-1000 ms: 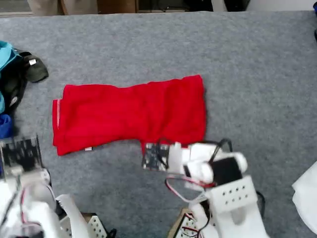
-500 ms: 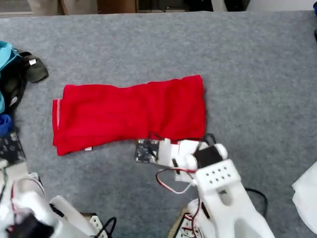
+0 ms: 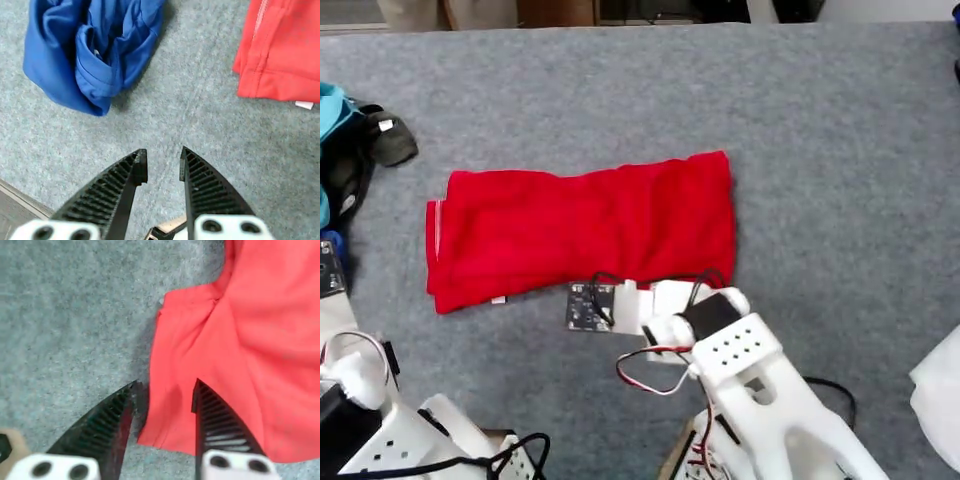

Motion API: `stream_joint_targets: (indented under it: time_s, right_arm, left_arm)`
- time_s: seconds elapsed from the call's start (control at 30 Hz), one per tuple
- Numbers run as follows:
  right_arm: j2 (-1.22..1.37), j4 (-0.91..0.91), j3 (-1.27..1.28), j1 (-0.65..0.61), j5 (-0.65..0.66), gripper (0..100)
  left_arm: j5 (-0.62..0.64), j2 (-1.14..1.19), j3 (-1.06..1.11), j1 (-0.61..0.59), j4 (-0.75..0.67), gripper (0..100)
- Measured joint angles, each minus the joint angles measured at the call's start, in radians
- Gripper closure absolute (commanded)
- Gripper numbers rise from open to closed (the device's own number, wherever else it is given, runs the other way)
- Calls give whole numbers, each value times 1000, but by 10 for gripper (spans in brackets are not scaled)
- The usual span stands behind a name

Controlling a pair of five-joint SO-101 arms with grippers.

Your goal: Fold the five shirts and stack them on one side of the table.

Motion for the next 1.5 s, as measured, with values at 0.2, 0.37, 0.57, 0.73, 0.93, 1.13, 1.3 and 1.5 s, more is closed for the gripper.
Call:
stream_joint_targets:
  time_s: [0.2,0.37,0.57,0.73,0.93,1.13,1.3,1.5]
  right_arm:
    - [0,-25,31,0,-2,810]
    - [0,-77,87,0,-2,810]
    - [0,-158,140,2,-2,810]
    - [69,-236,147,77,28,810]
    - [224,-319,135,117,54,811]
    - [328,-318,58,117,54,893]
    - [336,-334,38,130,54,986]
    - [353,-327,-11,161,54,994]
  left_arm:
    - [0,0,25,6,-72,872]
    - [0,0,29,14,-95,872]
    - [0,0,29,34,-95,872]
    - [0,0,29,34,-95,871]
    - [0,0,34,34,-95,871]
    - [0,2,35,34,-95,871]
    - [0,2,35,34,-95,871]
    - [0,2,35,34,-95,871]
